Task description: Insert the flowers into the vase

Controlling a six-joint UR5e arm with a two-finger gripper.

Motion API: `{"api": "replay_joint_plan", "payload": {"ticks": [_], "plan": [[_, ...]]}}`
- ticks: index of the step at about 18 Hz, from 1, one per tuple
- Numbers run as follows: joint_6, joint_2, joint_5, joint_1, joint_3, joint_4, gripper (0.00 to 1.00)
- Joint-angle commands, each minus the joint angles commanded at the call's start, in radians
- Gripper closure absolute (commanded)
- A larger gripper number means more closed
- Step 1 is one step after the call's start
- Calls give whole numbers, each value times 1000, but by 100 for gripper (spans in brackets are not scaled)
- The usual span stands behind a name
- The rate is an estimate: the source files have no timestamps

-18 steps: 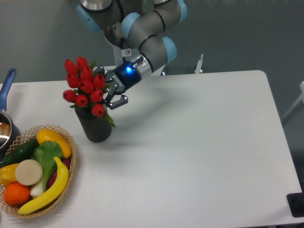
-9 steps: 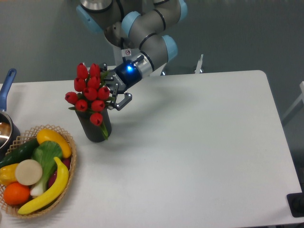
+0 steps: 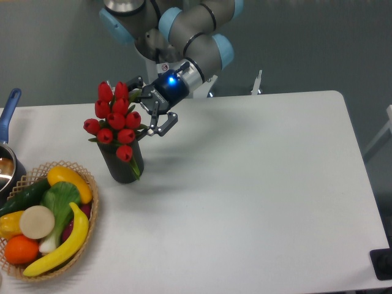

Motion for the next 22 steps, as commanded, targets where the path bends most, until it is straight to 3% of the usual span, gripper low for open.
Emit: {"api": "replay_joint_plan", "payload": {"ticks": [4,8,12,17,22], "plan": [[-5,84,91,48,-6,-5,0],[-14,173,263,121,15,-8,0],[-44,175,526,144,142,-29,0],[-84,109,703,201,345,-54,0],[-81,-127,891,200,567,-67,0]]}}
